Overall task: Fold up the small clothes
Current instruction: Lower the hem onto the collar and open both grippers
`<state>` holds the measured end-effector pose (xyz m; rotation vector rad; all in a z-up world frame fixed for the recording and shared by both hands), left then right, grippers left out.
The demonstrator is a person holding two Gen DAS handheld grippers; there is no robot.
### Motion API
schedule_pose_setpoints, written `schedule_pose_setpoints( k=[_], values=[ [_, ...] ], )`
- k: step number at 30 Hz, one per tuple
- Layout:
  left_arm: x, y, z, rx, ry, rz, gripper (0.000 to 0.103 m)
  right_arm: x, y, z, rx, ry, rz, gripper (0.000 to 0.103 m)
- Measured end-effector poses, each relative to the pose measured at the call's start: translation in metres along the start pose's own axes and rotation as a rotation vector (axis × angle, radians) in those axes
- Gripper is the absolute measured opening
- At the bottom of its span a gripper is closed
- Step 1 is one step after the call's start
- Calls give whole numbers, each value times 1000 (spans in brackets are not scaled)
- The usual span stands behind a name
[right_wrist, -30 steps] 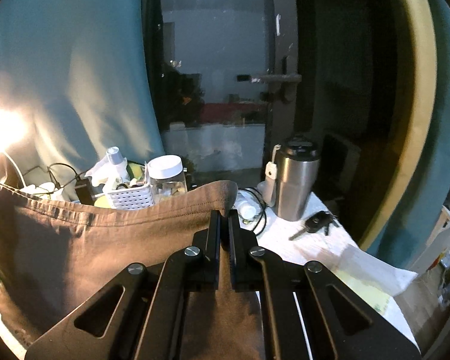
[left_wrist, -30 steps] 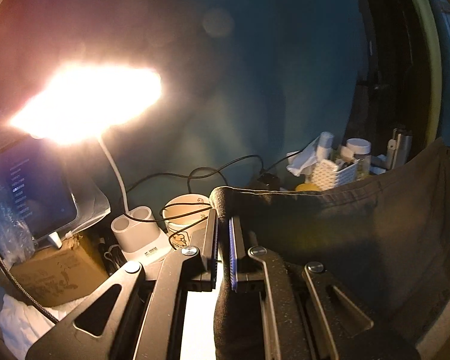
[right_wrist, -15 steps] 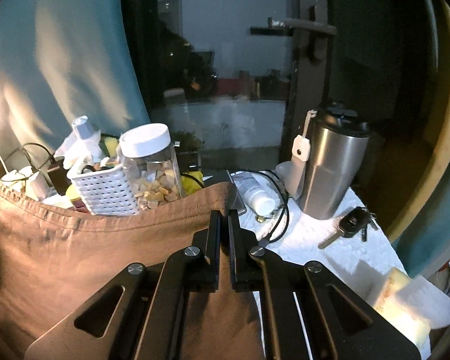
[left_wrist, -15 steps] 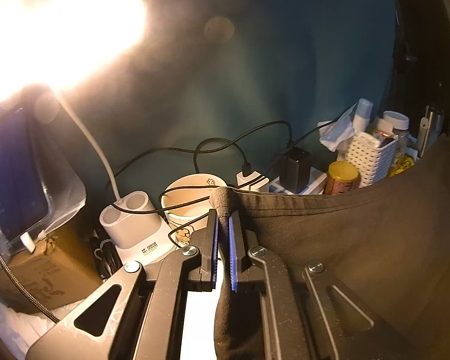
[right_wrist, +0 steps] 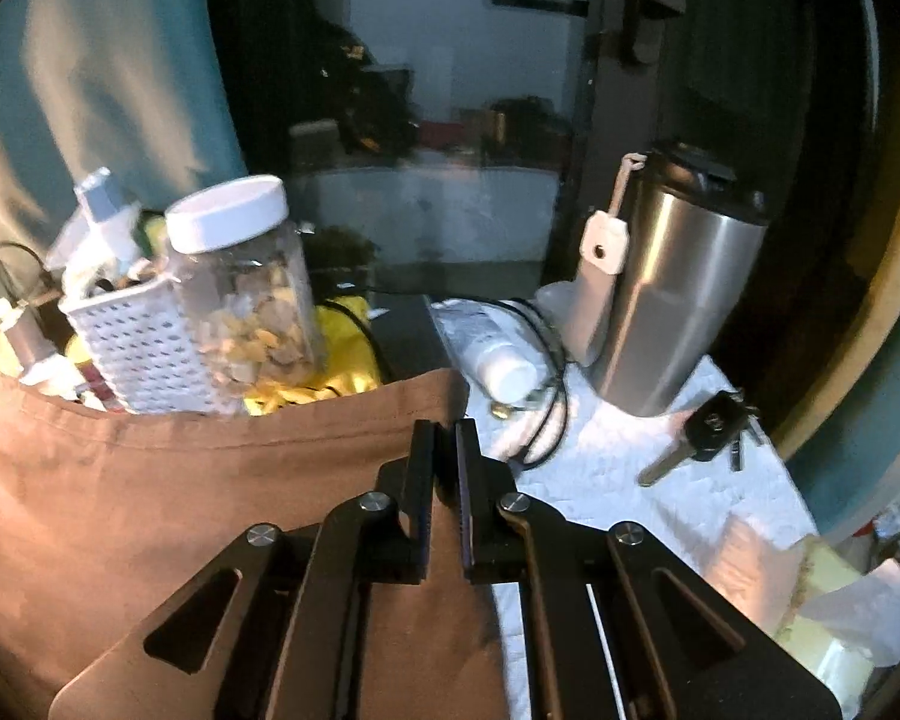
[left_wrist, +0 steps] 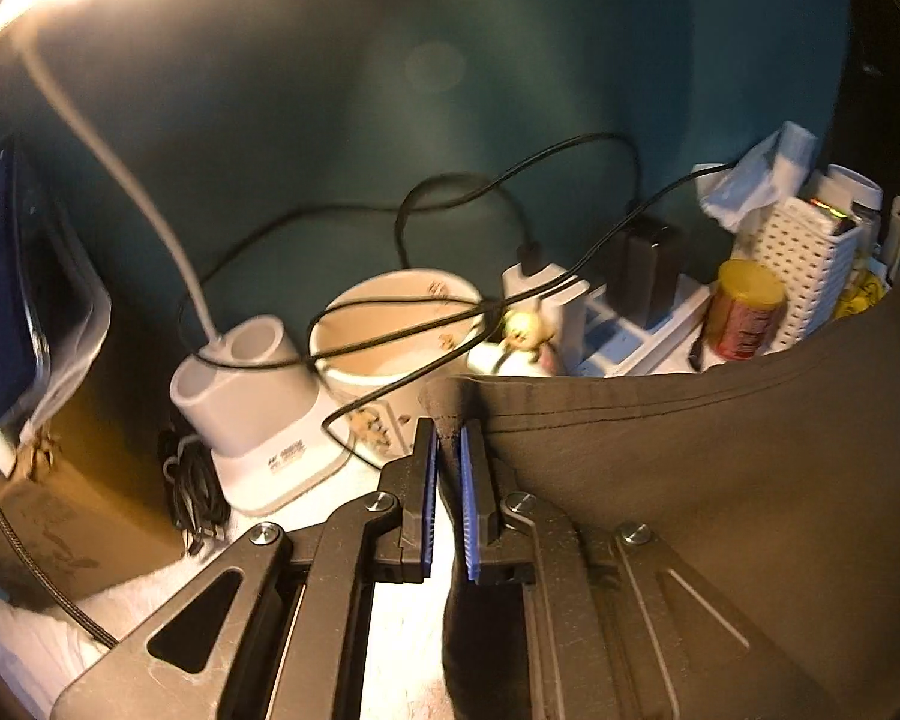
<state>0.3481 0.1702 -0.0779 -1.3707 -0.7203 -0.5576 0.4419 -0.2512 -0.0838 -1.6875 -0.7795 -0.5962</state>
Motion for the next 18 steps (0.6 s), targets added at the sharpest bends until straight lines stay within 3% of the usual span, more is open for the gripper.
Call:
schedule_pose_setpoints(
  k=[1, 4, 5, 13, 15, 16, 17, 18],
  values=[
    [-1, 0, 3, 17, -8, 0, 8, 0, 1, -3, -27, 3, 11, 8],
    [-3, -3, 13, 44, -31, 0, 8, 0, 1, -10, -42, 28, 26, 31],
    [-5, -4, 16, 42, -44, 5, 8, 0, 0, -12, -45, 32, 25, 35],
    [-24, -25, 22, 10, -90, 13, 9, -7, -28, -15, -42, 34, 12, 35],
    [-28, -31, 22, -4, -104, 11, 22, -10, -36, -16, -39, 38, 12, 35],
    [-31, -36, 22, -15, -113, 2, 36, -12, -41, -16, -38, 39, 11, 35],
    [-32, -40, 21, -19, -117, -8, 44, -14, -44, -16, -37, 39, 11, 35],
    [-34, -47, 21, -13, -118, -26, 45, -16, -48, -16, -36, 39, 10, 35]
  ],
)
Point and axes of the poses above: each gripper's, at about its wrist camera, not at the fingertips, and y roughly the way its jaws point, z to its left, x to its top, the point moved 6 cm from there along y, roughly the way its jaws point, and after that the axes turned 9 degrees about -x, right-handed, at the moved point
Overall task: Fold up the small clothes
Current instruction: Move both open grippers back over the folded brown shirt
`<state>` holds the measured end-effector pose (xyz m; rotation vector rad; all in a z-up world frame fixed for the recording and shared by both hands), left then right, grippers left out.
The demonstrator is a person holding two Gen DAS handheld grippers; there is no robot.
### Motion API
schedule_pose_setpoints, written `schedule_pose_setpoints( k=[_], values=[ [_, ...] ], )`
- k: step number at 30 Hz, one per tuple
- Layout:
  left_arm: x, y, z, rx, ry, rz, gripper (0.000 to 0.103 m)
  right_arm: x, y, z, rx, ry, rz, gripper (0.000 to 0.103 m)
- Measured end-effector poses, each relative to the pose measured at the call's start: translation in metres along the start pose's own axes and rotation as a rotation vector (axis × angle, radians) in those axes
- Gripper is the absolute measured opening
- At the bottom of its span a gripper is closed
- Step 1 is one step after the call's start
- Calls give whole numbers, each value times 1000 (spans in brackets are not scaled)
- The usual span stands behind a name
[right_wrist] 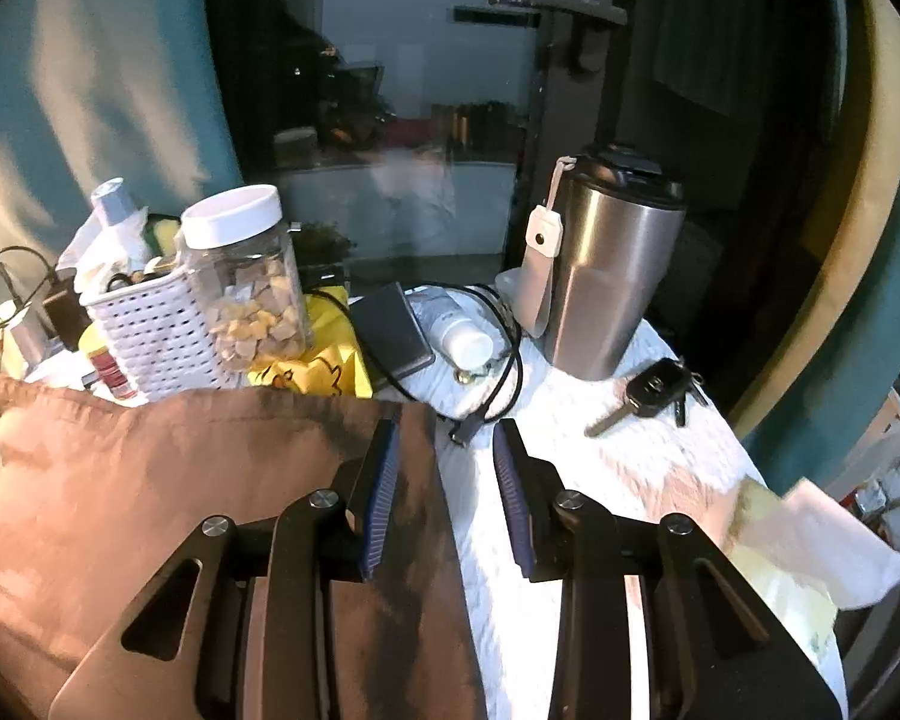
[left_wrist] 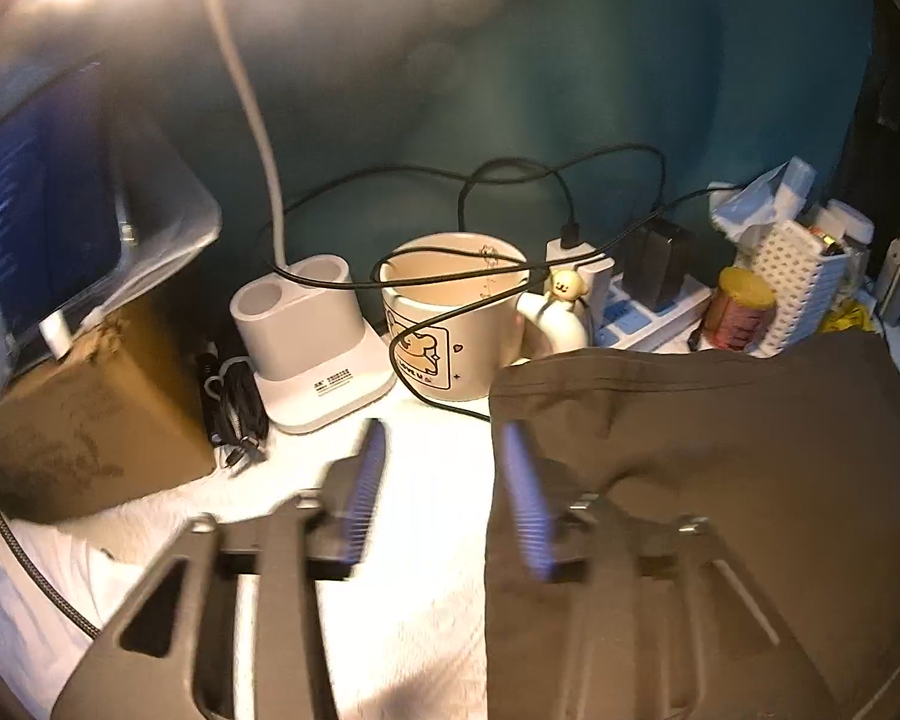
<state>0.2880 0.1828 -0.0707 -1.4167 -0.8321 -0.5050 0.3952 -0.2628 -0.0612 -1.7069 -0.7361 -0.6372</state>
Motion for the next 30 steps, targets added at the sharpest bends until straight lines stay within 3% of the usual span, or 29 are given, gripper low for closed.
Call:
schedule_pose_setpoints(
  k=[4, 12, 30],
  values=[
    [-5, -18, 1, 14, -13, -18, 45, -10, -20, -5, 3, 12, -7, 35],
    [-27, -46, -15, -66, -22, -18, 45, -37, -52, -22, 2, 43, -3, 35],
    [-121, -81, -37, -189, -92, 91, 46, -156, -94, -63, -10, 111, 115, 35]
  ],
)
Point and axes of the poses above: each gripper's, at about its wrist camera, not at the fingertips, and y roughly the way its jaws point, z to its left, x to its top, the point moved 6 cm from there along y, roughly the way its jaws point, and after that the axes turned 9 degrees about -x, right-handed, at the moved point
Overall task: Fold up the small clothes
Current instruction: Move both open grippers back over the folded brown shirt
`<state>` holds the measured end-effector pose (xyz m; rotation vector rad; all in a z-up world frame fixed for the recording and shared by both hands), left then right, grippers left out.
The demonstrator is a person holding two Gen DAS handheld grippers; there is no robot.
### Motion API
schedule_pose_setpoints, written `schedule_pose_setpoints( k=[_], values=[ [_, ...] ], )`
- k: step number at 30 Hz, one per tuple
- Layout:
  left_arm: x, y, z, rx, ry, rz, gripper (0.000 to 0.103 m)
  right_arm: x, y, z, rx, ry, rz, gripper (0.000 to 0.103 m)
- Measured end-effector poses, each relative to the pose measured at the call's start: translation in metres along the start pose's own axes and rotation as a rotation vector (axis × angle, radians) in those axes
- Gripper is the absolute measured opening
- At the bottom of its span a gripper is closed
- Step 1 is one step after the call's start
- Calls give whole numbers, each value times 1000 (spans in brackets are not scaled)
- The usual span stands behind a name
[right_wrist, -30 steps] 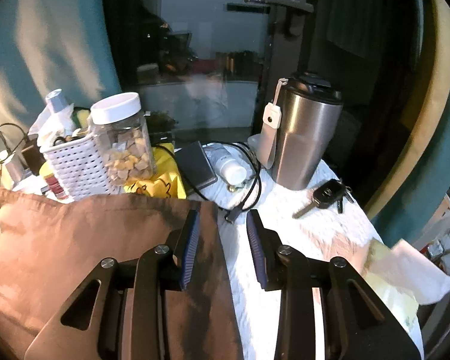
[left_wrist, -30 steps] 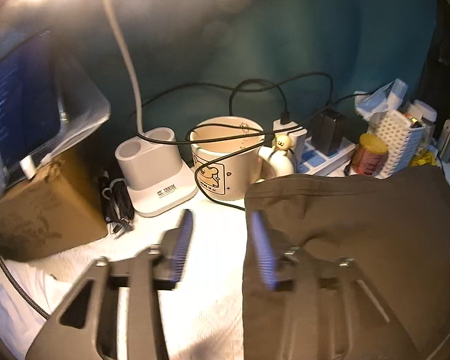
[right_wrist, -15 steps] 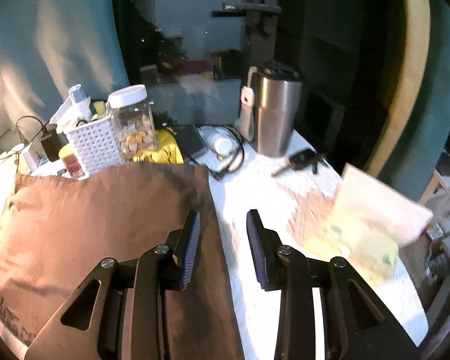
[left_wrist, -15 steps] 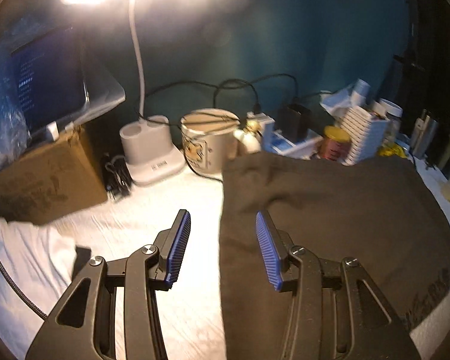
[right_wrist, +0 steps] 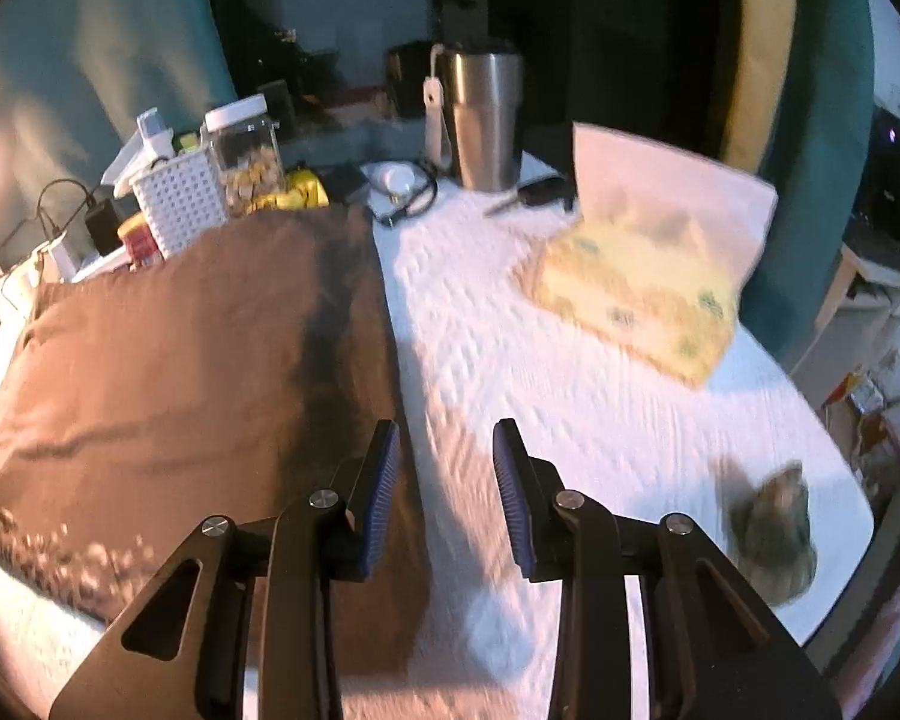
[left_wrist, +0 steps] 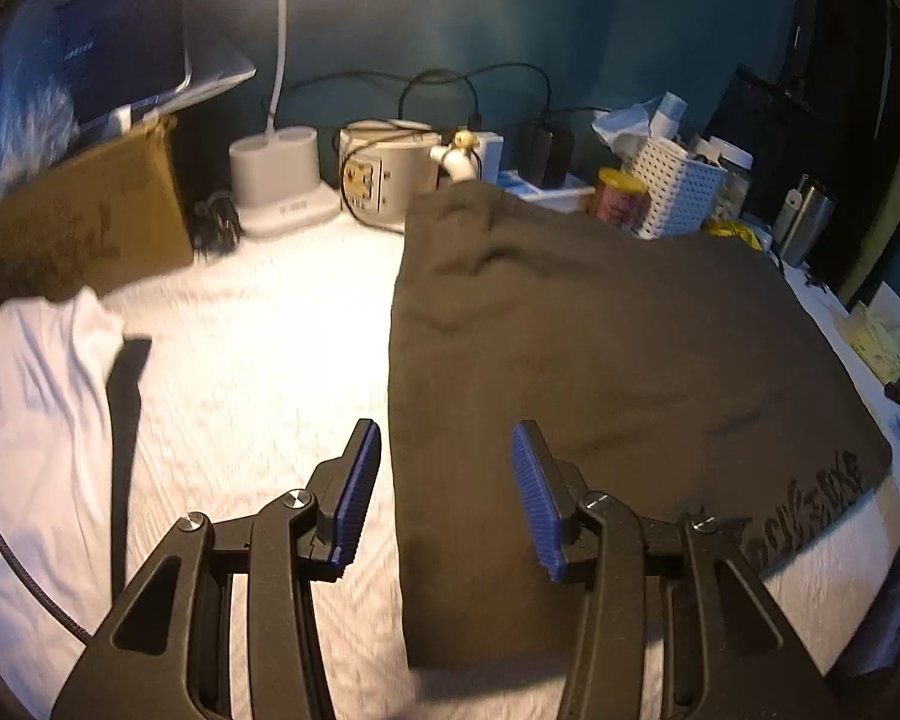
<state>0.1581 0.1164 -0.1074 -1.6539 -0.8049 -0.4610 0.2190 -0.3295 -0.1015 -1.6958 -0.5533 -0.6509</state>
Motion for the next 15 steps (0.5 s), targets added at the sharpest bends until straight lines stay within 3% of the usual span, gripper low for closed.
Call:
schedule_pose_setpoints(
  k=[4, 9, 11, 13, 15],
  values=[
    [-18, -3, 2, -47, -49, 12, 46, -23, -2, -1, 0, 1, 24, 35],
    [-37, -5, 3, -26, -45, 26, 46, -38, -9, 2, 22, 5, 26, 35],
    [-42, -6, 2, -43, -51, 27, 66, -41, -13, 2, 27, 13, 19, 35],
    [-47, -7, 1, -55, -48, 25, 70, -45, -16, 3, 36, 21, 17, 36],
    [-51, -6, 2, -62, -45, 39, 70, -48, -18, 4, 46, 22, 15, 44]
  ],
)
Point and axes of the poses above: each gripper's, at about its wrist camera, not at the fingertips, and y roughly the way its jaws point, z to its left, x to its top, the point moved 6 cm from there along y, roughly the way its jaws point, and after that the axes turned 9 degrees about -x, right-handed, at the moved point
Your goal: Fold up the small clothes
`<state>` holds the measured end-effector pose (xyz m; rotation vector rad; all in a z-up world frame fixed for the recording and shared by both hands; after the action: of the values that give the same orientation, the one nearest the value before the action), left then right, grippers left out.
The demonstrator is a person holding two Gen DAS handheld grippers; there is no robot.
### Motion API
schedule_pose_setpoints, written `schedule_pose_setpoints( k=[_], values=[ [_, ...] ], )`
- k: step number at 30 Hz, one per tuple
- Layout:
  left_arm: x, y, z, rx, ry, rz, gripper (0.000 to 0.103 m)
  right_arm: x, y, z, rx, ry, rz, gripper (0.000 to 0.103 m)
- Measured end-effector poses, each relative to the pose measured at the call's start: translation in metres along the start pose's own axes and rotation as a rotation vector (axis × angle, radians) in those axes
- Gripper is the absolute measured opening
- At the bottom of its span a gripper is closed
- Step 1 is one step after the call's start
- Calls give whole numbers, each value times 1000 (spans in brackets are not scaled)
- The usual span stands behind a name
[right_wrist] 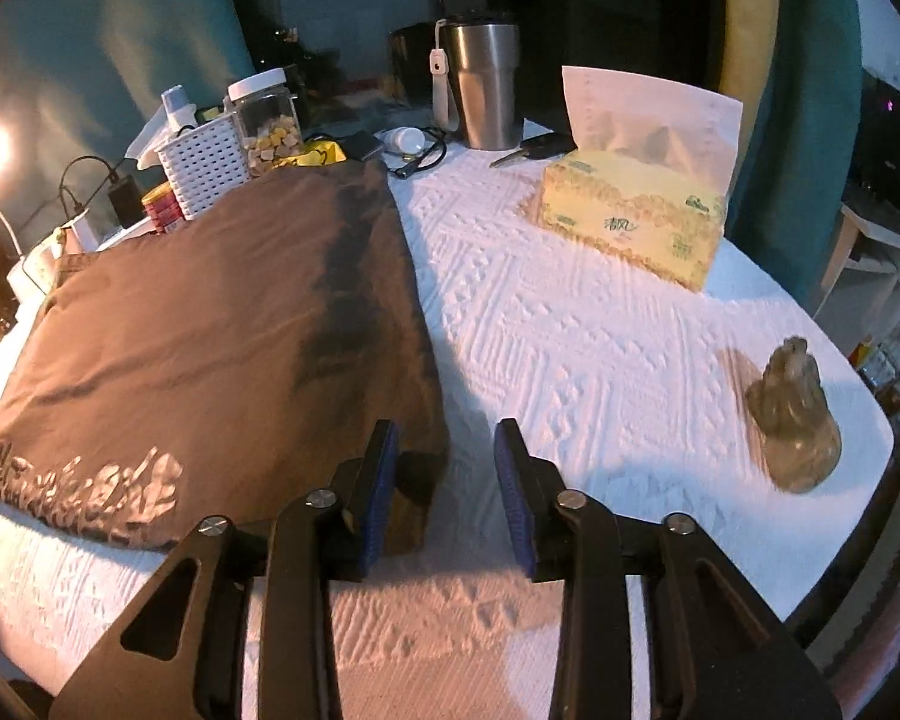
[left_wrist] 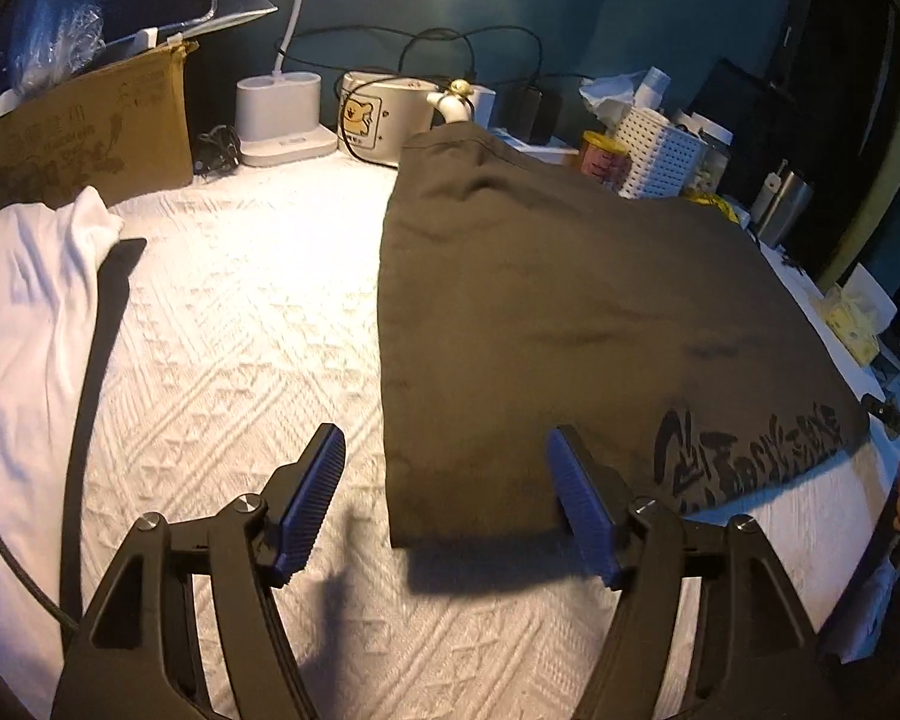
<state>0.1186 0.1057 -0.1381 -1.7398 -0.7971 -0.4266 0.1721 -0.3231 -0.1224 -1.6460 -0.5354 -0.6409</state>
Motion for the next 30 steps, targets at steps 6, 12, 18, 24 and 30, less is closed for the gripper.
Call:
schedule_pose_setpoints(
  k=[6, 12, 18, 24, 30],
  values=[
    [-12, 8, 7, -18, -27, 32, 70, -12, -4, 2, 52, 23, 14, 47],
    [-15, 6, 1, -37, 9, 35, 54, -31, -5, -1, 131, 149, 20, 47],
    [-21, 4, -4, -35, 16, 33, 11, -28, -2, 14, 159, 165, -11, 30],
    [-22, -13, -14, -37, 52, 22, 9, -25, -5, 18, 126, 97, -20, 8],
    [-32, -27, -24, -51, 56, 46, 8, -23, -20, 8, 112, 76, -42, 7]
  ],
)
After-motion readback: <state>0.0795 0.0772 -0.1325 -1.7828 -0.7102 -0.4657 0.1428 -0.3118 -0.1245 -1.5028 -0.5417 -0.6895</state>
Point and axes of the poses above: each gripper's, at about its wrist camera, not at the fingertips, and y roughly the way its jaws point, z to its left, x to its top, the point moved 6 cm from there along y, roughly the way its jaws point, and after that the axes turned 9 degrees about -x, right-handed, at the moved point
